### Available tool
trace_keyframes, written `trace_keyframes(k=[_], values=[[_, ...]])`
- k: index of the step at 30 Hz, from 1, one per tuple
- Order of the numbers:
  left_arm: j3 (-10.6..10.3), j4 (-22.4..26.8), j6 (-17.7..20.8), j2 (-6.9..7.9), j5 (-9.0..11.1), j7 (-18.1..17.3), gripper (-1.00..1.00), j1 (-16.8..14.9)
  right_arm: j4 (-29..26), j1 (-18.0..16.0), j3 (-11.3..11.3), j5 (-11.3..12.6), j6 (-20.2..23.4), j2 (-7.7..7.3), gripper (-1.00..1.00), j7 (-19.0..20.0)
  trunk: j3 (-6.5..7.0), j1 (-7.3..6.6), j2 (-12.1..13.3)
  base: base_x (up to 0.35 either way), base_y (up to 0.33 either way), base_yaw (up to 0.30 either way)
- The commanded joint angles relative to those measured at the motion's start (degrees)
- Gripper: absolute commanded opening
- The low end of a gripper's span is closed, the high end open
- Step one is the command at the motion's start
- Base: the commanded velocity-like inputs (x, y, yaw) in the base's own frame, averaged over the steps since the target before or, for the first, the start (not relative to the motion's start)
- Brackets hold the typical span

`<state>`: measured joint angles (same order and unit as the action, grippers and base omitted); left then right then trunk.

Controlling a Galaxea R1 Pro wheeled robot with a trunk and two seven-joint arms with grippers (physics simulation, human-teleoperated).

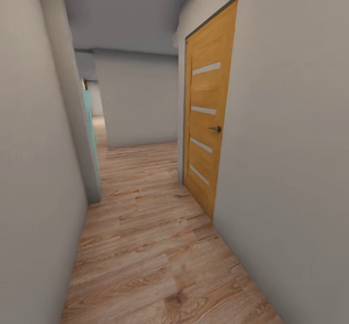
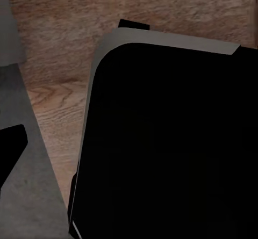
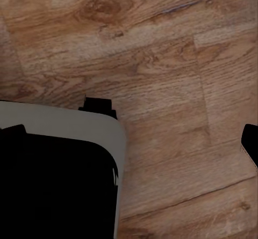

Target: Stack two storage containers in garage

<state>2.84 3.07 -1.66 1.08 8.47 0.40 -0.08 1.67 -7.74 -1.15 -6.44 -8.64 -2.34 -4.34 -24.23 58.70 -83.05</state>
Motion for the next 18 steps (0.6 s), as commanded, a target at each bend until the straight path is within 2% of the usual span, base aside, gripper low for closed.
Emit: trace_keyframes(k=[1, 18], values=[[0.24, 0.01, -0.11, -0.02, 0.23, 0.04, 1.0, -0.01, 0.18, -0.08, -0.08, -0.63, -0.24, -0.01, 1.0, -0.3, -0.06, 0.03, -0.03, 0.313, 0.0, 0.005], [0.24, 0.01, -0.1, -0.03, 0.32, 0.12, 1.0, -0.01, 0.09, -0.08, -0.25, -1.09, -0.31, -0.04, 1.0, -0.15, -0.06, 0.03, -0.03, 0.319, 0.0, 0.001]])
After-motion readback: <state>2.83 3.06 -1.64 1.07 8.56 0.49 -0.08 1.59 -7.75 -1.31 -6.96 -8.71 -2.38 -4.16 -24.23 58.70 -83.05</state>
